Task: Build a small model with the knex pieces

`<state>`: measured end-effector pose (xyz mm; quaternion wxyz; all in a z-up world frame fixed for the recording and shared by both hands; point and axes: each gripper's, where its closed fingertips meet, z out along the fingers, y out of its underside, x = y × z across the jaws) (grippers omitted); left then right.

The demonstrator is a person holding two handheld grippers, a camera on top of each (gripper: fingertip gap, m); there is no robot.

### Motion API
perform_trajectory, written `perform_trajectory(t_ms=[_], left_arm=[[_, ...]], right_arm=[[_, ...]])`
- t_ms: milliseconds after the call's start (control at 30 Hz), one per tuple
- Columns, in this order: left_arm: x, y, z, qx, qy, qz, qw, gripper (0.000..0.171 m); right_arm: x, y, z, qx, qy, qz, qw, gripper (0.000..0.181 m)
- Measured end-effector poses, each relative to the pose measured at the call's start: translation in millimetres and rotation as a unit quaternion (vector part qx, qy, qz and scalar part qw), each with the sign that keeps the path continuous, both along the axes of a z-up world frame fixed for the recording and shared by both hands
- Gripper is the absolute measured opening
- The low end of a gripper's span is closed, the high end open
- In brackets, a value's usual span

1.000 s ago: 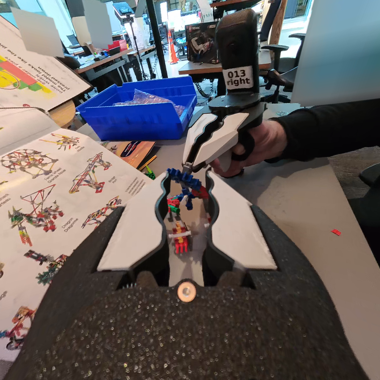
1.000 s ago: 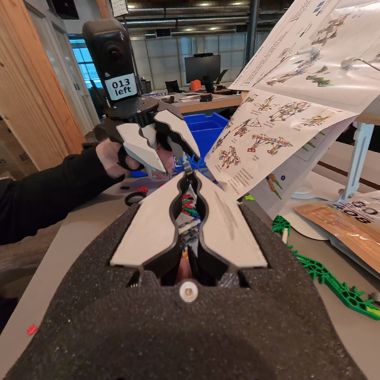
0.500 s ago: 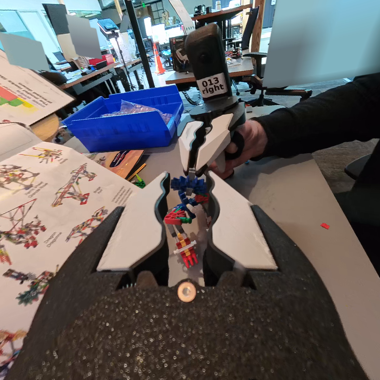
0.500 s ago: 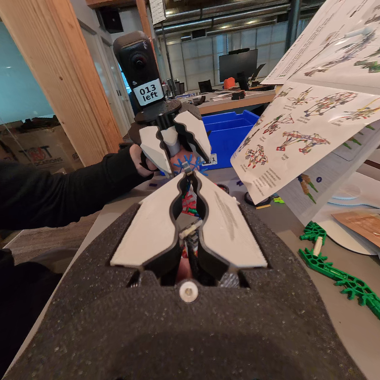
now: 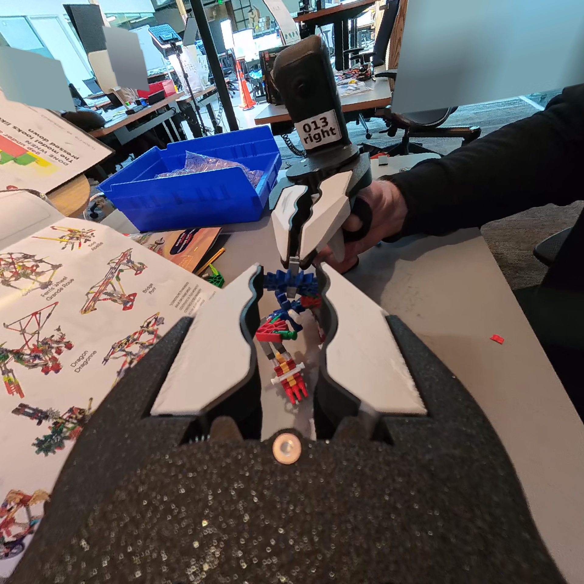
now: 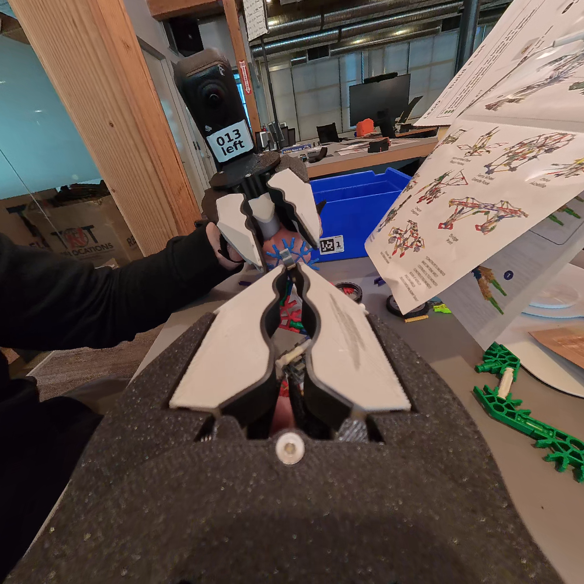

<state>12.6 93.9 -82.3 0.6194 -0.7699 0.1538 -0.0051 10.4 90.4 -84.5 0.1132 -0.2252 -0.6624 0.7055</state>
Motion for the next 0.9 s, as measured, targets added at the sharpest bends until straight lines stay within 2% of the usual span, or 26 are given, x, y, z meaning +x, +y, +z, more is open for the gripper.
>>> perform_trajectory(t_ms=[267, 733, 767, 800, 900], left_arm=[[2, -4, -3, 0.015, -0.016, -0.011, 1.000, 0.027], [2, -2, -11, 0.013, 0.002, 0.003, 1.000, 0.024], [1, 1, -15, 0.007, 0.016, 0.012, 1.000, 0.018], [6, 2, -20, -0.004, 0.029, -0.004, 1.000, 0.005], [4, 4, -20, 0.000, 0.018, 0.004, 1.000, 0.006]], right_arm=[[1, -4, -2, -0.008, -0.011, 0.009, 1.000, 0.003], [1, -9, 2, -0.034, -0.024, 0.016, 0.999, 0.002], [2, -11, 0, -0.028, -0.027, 0.017, 0.999, 0.001], [1, -13, -2, -0.017, -0.029, 0.016, 0.999, 0.003], [0, -11, -3, 0.003, -0.029, 0.007, 1.000, 0.002]])
